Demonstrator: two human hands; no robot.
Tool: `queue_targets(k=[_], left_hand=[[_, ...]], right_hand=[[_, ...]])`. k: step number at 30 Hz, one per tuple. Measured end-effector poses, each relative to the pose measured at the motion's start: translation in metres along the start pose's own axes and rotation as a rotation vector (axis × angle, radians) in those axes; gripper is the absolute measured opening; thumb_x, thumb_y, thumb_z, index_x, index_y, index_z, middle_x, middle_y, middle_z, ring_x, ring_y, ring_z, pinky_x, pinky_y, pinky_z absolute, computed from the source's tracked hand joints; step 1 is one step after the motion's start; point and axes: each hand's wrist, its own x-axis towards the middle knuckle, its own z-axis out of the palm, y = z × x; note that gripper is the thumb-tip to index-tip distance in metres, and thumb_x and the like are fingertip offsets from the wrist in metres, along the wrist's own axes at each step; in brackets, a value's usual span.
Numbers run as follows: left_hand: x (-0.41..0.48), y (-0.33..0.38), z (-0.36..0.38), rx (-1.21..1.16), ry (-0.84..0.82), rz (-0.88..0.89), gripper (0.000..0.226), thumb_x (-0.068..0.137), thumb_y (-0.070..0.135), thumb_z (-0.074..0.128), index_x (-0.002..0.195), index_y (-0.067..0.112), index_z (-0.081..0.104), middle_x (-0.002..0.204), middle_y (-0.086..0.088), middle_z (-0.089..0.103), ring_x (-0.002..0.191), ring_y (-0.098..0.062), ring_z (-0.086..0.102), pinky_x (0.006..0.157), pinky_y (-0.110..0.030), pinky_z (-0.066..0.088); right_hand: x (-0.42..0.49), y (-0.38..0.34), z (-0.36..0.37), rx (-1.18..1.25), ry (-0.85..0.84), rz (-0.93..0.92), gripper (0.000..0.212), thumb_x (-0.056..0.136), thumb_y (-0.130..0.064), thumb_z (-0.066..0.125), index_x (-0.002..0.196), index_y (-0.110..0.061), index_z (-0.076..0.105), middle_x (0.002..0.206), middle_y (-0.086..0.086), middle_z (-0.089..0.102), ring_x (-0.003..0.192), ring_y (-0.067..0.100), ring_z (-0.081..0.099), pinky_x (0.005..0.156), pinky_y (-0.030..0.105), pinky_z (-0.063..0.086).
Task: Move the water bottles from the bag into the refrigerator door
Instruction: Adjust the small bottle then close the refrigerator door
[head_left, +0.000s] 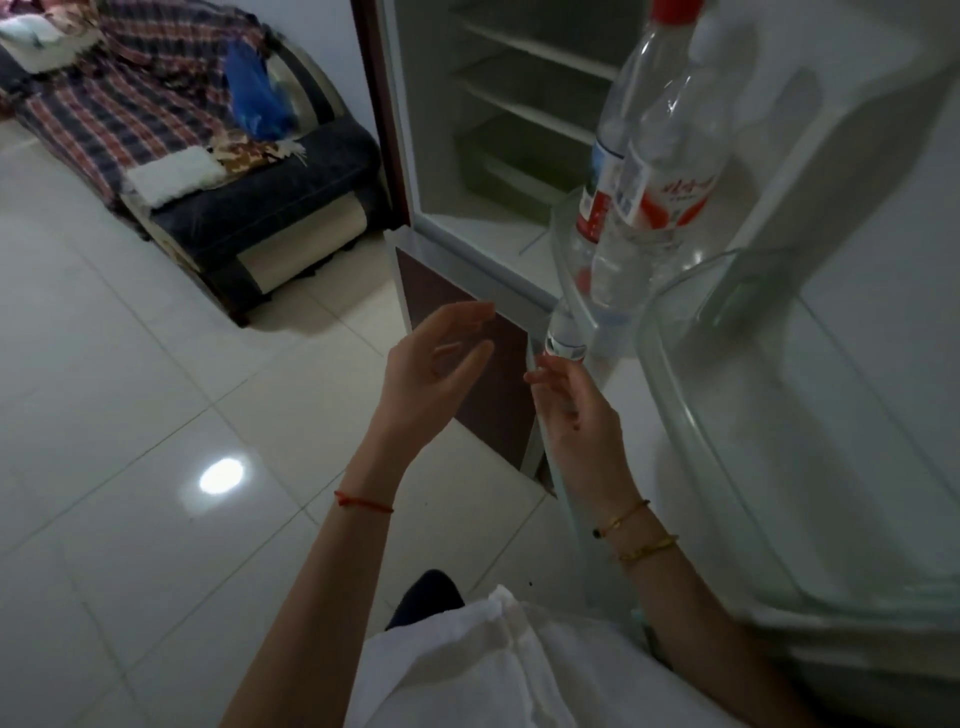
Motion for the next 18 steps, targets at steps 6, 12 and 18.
queue_targets(k=[6, 12, 18], left_hand=[[0.051, -0.024, 0.000, -0.065, -0.168, 0.027, 0.033, 0.094, 0.009, 0.064, 0.127, 0.012, 0.064, 0.122, 0.001, 0.068, 0.113, -0.008, 0.066, 0.100, -0.035, 0.054], [0.100, -0.044, -0.010, -0.133, -0.355, 0.084, 0.034, 0.092, 0.006, 0.065, 0.126, 0.010, 0.064, 0.121, 0.001, 0.069, 0.113, -0.008, 0.066, 0.099, -0.032, 0.055], [0.140, -0.058, -0.031, -0.172, -0.585, 0.172, 0.034, 0.094, 0.015, 0.063, 0.128, 0.015, 0.062, 0.122, 0.008, 0.068, 0.116, -0.008, 0.065, 0.100, -0.040, 0.054]], right_hand=[[0.026, 0.000, 0.011, -0.020, 0.150, 0.030, 0.027, 0.098, -0.022, 0.054, 0.124, -0.020, 0.058, 0.113, -0.016, 0.065, 0.102, -0.015, 0.056, 0.084, 0.007, 0.047], [0.042, -0.001, 0.041, -0.025, 0.371, 0.083, 0.027, 0.097, -0.025, 0.054, 0.124, -0.025, 0.058, 0.118, -0.013, 0.066, 0.107, -0.003, 0.060, 0.086, 0.017, 0.051], [0.053, -0.021, 0.081, -0.025, 0.619, 0.122, 0.025, 0.097, -0.027, 0.054, 0.121, -0.025, 0.059, 0.113, -0.015, 0.066, 0.102, -0.004, 0.062, 0.084, 0.015, 0.050]])
